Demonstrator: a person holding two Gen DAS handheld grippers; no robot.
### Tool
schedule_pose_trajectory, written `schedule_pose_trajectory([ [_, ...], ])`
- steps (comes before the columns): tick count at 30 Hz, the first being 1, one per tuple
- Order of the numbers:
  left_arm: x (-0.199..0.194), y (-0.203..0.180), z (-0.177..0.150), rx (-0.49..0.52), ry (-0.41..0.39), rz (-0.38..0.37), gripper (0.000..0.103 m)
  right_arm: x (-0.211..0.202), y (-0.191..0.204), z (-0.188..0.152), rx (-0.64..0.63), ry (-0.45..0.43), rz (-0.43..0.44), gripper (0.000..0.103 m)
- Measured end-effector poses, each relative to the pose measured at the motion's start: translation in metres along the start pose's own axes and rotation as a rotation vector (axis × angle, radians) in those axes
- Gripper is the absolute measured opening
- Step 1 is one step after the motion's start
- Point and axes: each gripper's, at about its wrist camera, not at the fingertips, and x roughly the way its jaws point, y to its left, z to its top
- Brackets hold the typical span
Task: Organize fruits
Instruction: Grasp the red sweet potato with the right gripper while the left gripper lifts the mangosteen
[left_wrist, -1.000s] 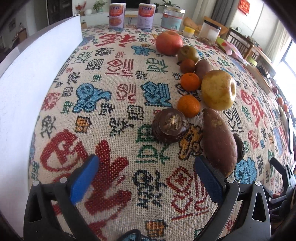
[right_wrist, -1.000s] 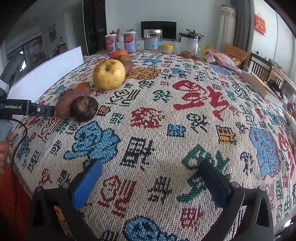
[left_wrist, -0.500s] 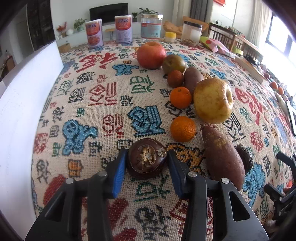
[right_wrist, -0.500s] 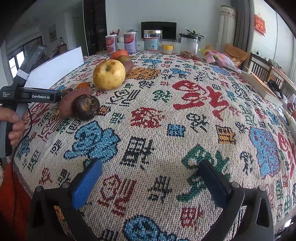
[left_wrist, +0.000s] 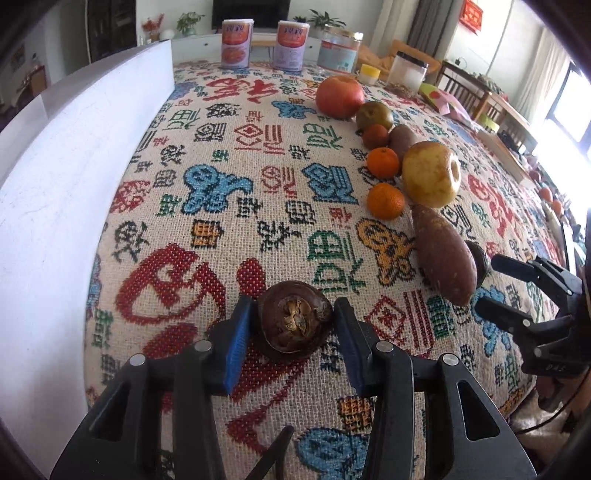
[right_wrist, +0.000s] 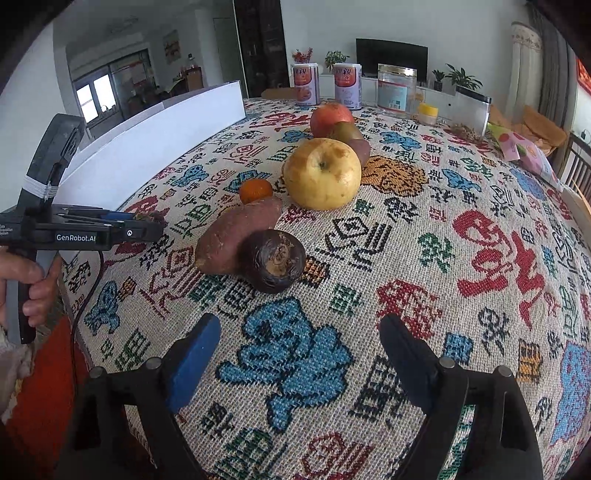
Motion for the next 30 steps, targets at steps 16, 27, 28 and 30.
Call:
schedule_pose_trajectory([
  [16, -0.062, 0.026, -0.014, -0.047, -0.024, -0.135, 0.073, 0.025, -0.088, 0.045, 0.198, 0.045, -0.081, 0.041],
  [27, -0.189, 0.020, -0.010, 0.001, -0.075, -0.079, 0.099, -0.018, -0.093, 0.013, 0.291, 0.016, -0.043, 0.048],
  [28, -0.177, 0.013, -0.009, 0.004, -0.083, -0.094, 0.099, -0.023, -0.091, 0.013, 0.302, 0.014, -0.035, 0.048],
  [30, -0.138, -0.003, -0.009, 0.011, -0.072, -0.089, 0.099, -0.033, -0.084, 0.014, 0.318, 0.009, 0.002, 0.048],
])
